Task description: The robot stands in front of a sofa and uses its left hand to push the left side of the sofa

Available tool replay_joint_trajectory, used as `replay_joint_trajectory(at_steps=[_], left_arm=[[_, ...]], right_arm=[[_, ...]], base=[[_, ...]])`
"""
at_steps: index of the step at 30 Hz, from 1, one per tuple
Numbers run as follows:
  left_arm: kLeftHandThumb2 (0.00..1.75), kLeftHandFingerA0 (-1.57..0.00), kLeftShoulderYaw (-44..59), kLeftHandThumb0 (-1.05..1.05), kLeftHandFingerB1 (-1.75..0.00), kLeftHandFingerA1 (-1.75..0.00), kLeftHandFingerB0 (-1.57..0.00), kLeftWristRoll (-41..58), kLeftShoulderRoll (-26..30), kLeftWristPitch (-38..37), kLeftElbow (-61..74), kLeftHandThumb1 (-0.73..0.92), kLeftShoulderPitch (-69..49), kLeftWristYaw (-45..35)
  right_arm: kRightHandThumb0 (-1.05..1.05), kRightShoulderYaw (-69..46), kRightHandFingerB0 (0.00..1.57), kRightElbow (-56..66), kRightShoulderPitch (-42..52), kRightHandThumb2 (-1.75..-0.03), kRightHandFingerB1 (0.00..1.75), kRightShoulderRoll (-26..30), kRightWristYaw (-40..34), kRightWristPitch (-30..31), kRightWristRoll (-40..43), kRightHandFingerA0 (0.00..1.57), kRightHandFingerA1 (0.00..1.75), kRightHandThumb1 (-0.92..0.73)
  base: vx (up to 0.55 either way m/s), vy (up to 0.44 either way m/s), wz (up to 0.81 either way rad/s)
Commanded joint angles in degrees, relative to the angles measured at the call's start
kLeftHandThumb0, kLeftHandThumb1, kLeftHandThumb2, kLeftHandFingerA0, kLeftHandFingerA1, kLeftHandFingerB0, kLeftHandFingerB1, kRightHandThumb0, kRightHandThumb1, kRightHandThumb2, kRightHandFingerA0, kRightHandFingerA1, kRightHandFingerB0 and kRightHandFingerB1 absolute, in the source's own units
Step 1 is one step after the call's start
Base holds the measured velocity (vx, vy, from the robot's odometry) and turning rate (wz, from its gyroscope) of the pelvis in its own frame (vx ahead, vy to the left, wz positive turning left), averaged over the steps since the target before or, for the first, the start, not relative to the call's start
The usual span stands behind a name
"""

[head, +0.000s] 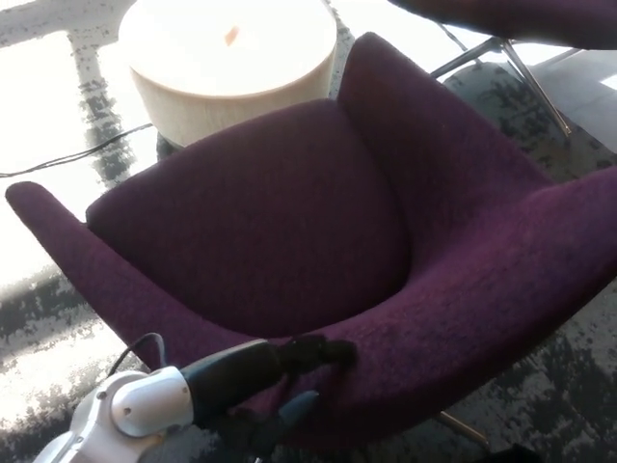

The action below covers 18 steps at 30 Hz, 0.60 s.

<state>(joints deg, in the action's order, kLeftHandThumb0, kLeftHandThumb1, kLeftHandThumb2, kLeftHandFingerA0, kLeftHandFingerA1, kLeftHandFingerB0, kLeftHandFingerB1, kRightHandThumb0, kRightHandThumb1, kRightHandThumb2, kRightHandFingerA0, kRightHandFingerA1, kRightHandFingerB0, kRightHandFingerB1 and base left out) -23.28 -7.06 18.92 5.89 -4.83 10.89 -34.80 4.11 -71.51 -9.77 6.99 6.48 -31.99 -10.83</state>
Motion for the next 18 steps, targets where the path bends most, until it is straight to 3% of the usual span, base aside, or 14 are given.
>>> replay_joint_trajectory(at_steps=[1,2,3,6,7,8,9,10,12,13,14,15,18], left_arm=[[1.22,0.00,2.39,-0.84,-0.17,-0.16,0.00,2.37,2.98,-2.66,-2.92,0.84,-2.21,-3.20],[1.22,0.00,2.77,-0.84,-0.17,-0.16,0.00,2.75,3.11,-4.06,-4.01,0.84,-2.32,-3.46],[1.00,0.00,3.67,-0.90,-0.16,-0.09,0.00,3.53,3.29,-5.06,-5.19,0.81,-2.83,-3.65],[0.95,-0.04,4.90,-0.92,-0.17,-0.11,-0.01,3.98,3.68,-7.55,-7.38,0.80,-3.53,-3.95],[0.79,0.00,5.37,-0.91,-0.20,-0.10,-0.02,4.08,3.84,-8.28,-8.45,0.92,-3.62,-3.96],[0.79,0.00,5.80,-0.91,-0.20,-0.10,-0.02,4.20,4.04,-8.69,-9.40,0.92,-3.66,-3.95],[0.81,0.00,6.13,-0.91,-0.20,-0.11,0.00,4.22,4.31,-9.08,-10.05,0.92,-3.68,-4.09],[1.21,0.00,6.44,-0.88,-0.15,-0.13,-0.01,4.34,4.52,-9.02,-10.43,0.80,-3.75,-4.19],[1.23,0.00,7.15,-0.86,-0.14,-0.15,0.00,3.87,5.41,-8.77,-11.51,0.82,-4.03,-3.79],[0.92,0.00,7.79,-0.89,-0.17,-0.15,0.00,4.08,5.67,-9.61,-12.72,0.92,-4.24,-3.72],[0.92,0.00,8.00,-0.89,-0.17,-0.15,0.00,4.29,5.65,-10.07,-13.19,0.92,-4.27,-3.78],[1.23,0.00,8.30,-0.85,-0.14,-0.15,0.00,3.95,6.40,-10.00,-13.61,0.81,-4.48,-3.70],[1.24,0.00,9.13,-0.91,-0.10,-0.10,0.00,3.02,8.04,-9.95,-14.67,0.85,-5.21,-3.02]], right_arm=[[-1.05,-0.54,0.22,-0.04,0.29,-0.84,1.16,0.22,0.65,0.42,0.71,0.25,1.23,-0.84],[-1.05,-0.76,0.22,-0.05,0.38,-0.84,1.16,0.13,0.88,0.42,0.95,0.25,1.23,-0.84],[-1.05,-0.38,0.22,-0.09,0.41,-0.84,1.16,0.20,0.53,0.21,0.41,0.25,1.23,-0.85],[-1.05,-0.05,0.23,-0.14,0.54,-0.84,1.14,0.17,-0.01,0.35,-0.09,0.26,1.22,-0.85],[-1.05,-0.05,0.23,-0.14,0.55,-0.84,1.13,0.16,0.03,0.39,-0.04,0.25,1.20,-0.85],[-1.05,-0.08,0.23,-0.15,0.54,-0.84,1.13,0.15,0.08,0.42,0.02,0.25,1.20,-0.85],[-1.05,-0.26,0.23,-0.17,0.51,-0.83,1.13,0.12,0.33,0.40,0.28,0.25,1.21,-0.84],[-1.05,-0.38,0.23,-0.16,0.50,-0.84,1.14,0.18,0.42,0.38,0.42,0.25,1.22,-0.84],[-1.05,-0.40,0.24,-0.09,0.53,-0.83,1.14,0.35,0.42,0.39,0.39,0.26,1.23,-0.84],[-1.05,-0.42,0.24,-0.07,0.63,-0.83,1.15,0.44,0.51,0.21,0.38,0.26,1.24,-0.84],[-1.05,-0.44,0.24,-0.07,0.67,-0.83,1.15,0.47,0.55,0.14,0.39,0.26,1.24,-0.84],[-1.05,-0.70,0.24,-0.16,0.69,-0.83,1.15,0.33,0.88,0.14,0.72,0.26,1.25,-0.83],[-1.05,-0.56,0.24,-0.26,0.89,-0.83,1.14,0.40,0.78,0.21,0.38,0.25,1.22,-0.85]], base=[[0.00,0.000,0.00],[0.00,0.000,0.00],[0.00,0.000,0.00],[0.00,0.000,0.00],[0.00,0.000,0.00],[0.00,0.000,0.00],[0.00,0.000,0.00],[0.00,0.000,0.00],[0.00,0.000,0.00],[0.00,0.000,0.00],[0.00,0.000,0.00],[0.00,0.000,0.00],[0.00,0.000,0.00]])
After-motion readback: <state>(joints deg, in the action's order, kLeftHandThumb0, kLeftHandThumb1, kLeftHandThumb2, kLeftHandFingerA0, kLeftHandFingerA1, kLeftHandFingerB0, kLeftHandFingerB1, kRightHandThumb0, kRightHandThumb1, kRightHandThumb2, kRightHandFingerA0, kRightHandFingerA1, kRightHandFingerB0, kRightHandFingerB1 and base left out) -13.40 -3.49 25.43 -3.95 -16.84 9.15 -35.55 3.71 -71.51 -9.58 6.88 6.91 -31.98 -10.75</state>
